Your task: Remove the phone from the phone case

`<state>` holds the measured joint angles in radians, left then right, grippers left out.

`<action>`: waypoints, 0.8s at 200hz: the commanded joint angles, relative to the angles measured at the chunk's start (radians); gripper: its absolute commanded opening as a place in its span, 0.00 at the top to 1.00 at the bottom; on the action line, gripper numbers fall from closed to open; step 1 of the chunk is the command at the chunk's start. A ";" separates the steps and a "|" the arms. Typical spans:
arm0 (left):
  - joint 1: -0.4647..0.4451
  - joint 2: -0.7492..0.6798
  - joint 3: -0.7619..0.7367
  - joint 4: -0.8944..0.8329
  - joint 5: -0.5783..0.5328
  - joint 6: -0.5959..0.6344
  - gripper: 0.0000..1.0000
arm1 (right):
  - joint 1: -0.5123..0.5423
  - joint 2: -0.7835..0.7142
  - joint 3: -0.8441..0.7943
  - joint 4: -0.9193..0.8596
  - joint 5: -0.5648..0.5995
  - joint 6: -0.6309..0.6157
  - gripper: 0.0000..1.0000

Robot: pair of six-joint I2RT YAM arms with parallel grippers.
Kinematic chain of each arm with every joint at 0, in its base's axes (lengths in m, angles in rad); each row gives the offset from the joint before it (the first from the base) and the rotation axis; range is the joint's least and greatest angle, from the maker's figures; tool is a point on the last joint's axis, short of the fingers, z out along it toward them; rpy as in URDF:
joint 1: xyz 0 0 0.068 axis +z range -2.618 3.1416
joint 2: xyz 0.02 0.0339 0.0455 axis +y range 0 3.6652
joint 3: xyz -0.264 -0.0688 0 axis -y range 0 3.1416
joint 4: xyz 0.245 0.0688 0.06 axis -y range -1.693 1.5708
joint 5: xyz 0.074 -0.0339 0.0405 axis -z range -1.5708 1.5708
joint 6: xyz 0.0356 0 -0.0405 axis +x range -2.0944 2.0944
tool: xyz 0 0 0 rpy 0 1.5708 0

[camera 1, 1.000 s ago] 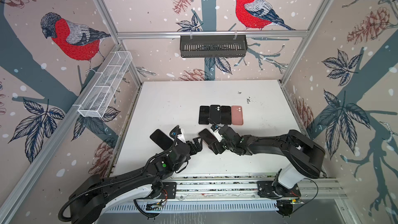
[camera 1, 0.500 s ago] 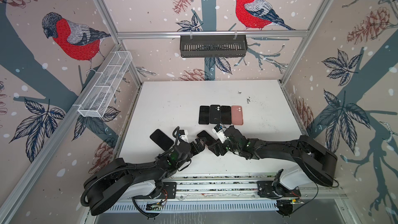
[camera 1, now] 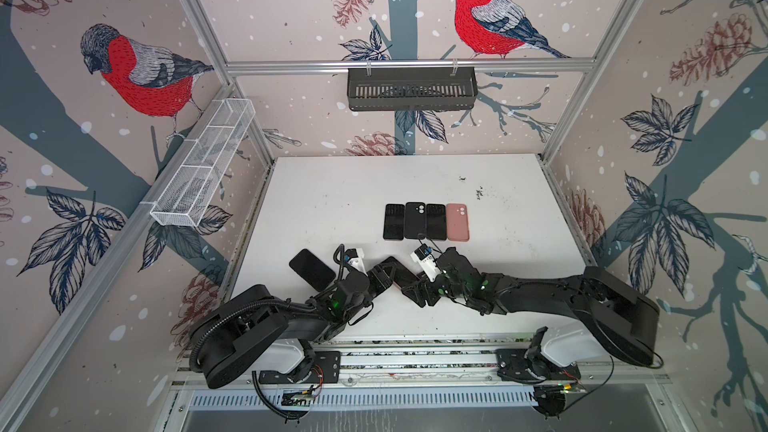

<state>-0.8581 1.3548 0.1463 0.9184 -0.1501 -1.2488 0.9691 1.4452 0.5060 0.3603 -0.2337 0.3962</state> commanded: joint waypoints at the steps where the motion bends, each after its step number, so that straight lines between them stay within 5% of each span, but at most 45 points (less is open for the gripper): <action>1: 0.005 0.019 0.010 0.076 0.007 -0.004 0.59 | 0.009 -0.012 -0.009 0.079 -0.007 0.014 0.56; 34: 0.010 0.032 0.017 0.067 0.000 -0.002 0.84 | 0.014 -0.024 -0.023 0.085 0.000 0.016 0.56; 54: 0.010 0.026 0.013 0.070 0.001 0.001 0.89 | 0.015 -0.036 -0.032 0.088 0.004 0.020 0.54; 81: 0.011 -0.026 0.018 0.039 -0.007 0.021 0.96 | 0.022 -0.099 -0.060 0.098 0.011 0.048 0.33; 126: 0.049 -0.261 0.100 -0.116 -0.028 0.142 1.00 | 0.121 -0.465 -0.161 0.041 0.299 0.163 0.01; 160: 0.053 -0.422 0.187 -0.128 -0.014 0.267 1.00 | 0.089 -0.768 -0.273 0.101 0.299 0.260 0.00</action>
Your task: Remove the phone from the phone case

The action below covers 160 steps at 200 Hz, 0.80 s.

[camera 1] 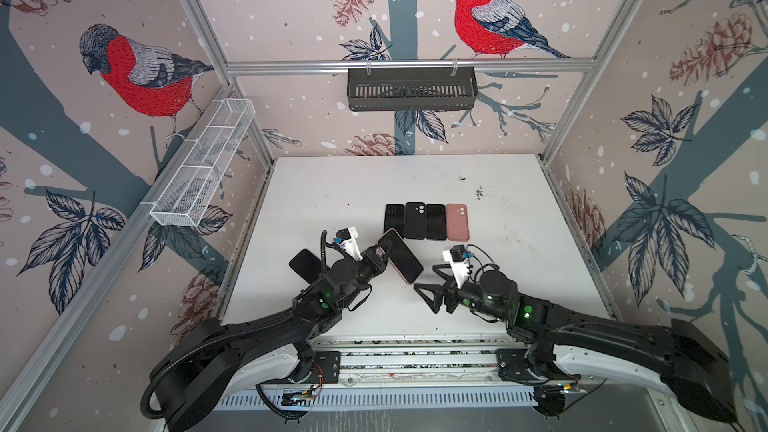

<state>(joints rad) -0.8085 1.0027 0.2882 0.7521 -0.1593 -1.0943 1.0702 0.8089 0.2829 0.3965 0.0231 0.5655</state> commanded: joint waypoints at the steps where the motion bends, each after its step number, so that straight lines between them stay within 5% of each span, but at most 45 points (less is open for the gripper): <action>1: 0.003 -0.072 0.048 0.040 -0.004 0.114 1.00 | -0.013 -0.140 -0.054 0.069 0.039 0.093 0.00; 32: 0.003 -0.079 0.096 0.149 0.072 0.111 1.00 | -0.083 -0.255 -0.110 0.185 -0.116 0.146 0.01; 70: 0.003 -0.001 0.108 0.350 0.161 0.041 1.00 | -0.196 -0.228 -0.160 0.388 -0.321 0.240 0.00; 160: 0.003 0.052 0.104 0.455 0.210 -0.006 1.00 | -0.188 0.025 -0.128 0.650 -0.465 0.276 0.12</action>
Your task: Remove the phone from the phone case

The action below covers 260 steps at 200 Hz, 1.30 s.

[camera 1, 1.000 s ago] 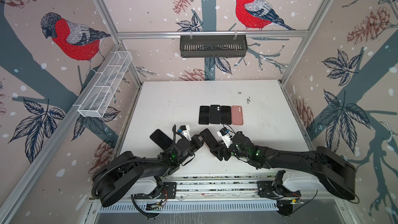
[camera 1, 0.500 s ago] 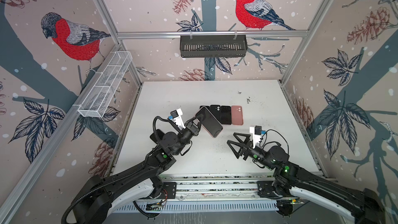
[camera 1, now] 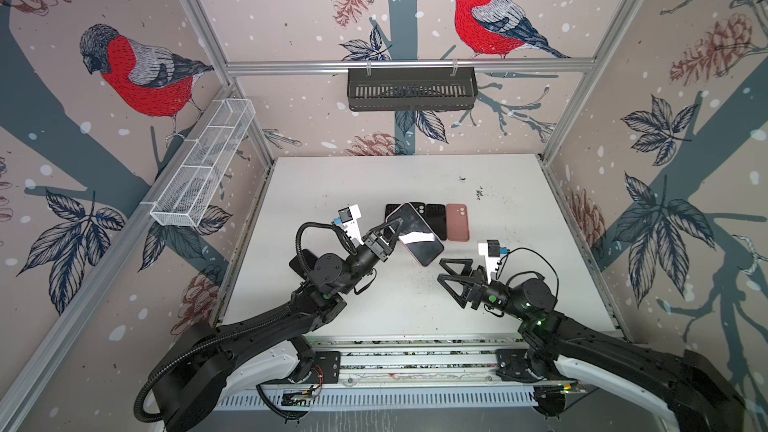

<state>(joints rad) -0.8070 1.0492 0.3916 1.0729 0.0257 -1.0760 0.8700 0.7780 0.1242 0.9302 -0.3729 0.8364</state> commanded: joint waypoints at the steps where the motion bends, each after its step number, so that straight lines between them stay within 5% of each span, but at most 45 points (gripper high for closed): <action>1: 0.002 0.006 0.001 0.134 0.025 -0.024 1.00 | 0.014 0.058 0.031 0.119 -0.069 0.004 0.13; 49: 0.001 0.020 0.006 0.150 0.042 -0.022 1.00 | 0.050 0.139 0.069 0.150 -0.062 -0.017 0.20; 135: -0.015 0.025 0.012 0.150 0.043 -0.013 1.00 | 0.048 0.171 0.111 0.143 -0.051 -0.024 0.54; 260: -0.021 0.023 0.004 0.151 0.032 -0.011 1.00 | 0.048 0.189 0.095 0.187 -0.040 0.004 0.72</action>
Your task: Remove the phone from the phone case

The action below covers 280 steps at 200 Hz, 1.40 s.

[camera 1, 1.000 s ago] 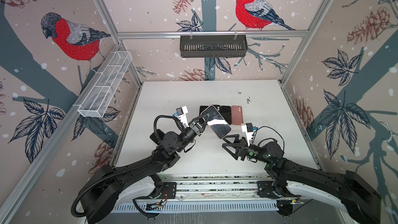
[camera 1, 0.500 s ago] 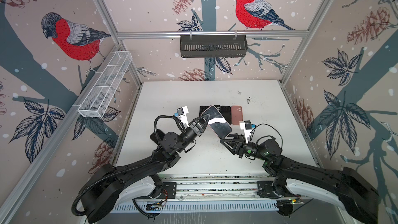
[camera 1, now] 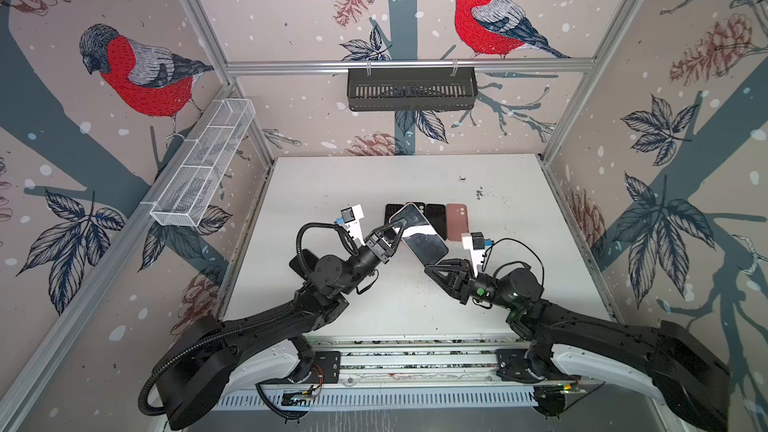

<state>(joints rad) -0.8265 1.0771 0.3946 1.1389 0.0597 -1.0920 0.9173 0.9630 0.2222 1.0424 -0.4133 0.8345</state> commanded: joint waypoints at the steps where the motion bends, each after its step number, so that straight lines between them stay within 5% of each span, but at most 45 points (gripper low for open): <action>1: -0.002 -0.005 0.001 0.085 -0.002 0.004 1.00 | 0.000 0.005 -0.003 0.074 0.000 0.006 0.72; 114: -0.010 0.018 0.006 0.088 -0.009 0.001 1.00 | 0.001 0.002 -0.013 0.082 -0.004 0.006 0.89; 280: -0.045 0.048 0.055 -0.043 -0.038 -0.081 1.00 | -0.004 -0.067 -0.039 -0.108 0.080 -0.140 0.91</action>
<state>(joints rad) -0.8585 1.1187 0.4274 1.1072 0.0360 -1.1389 0.9146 0.9012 0.1864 1.0100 -0.3893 0.7895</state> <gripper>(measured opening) 0.124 0.143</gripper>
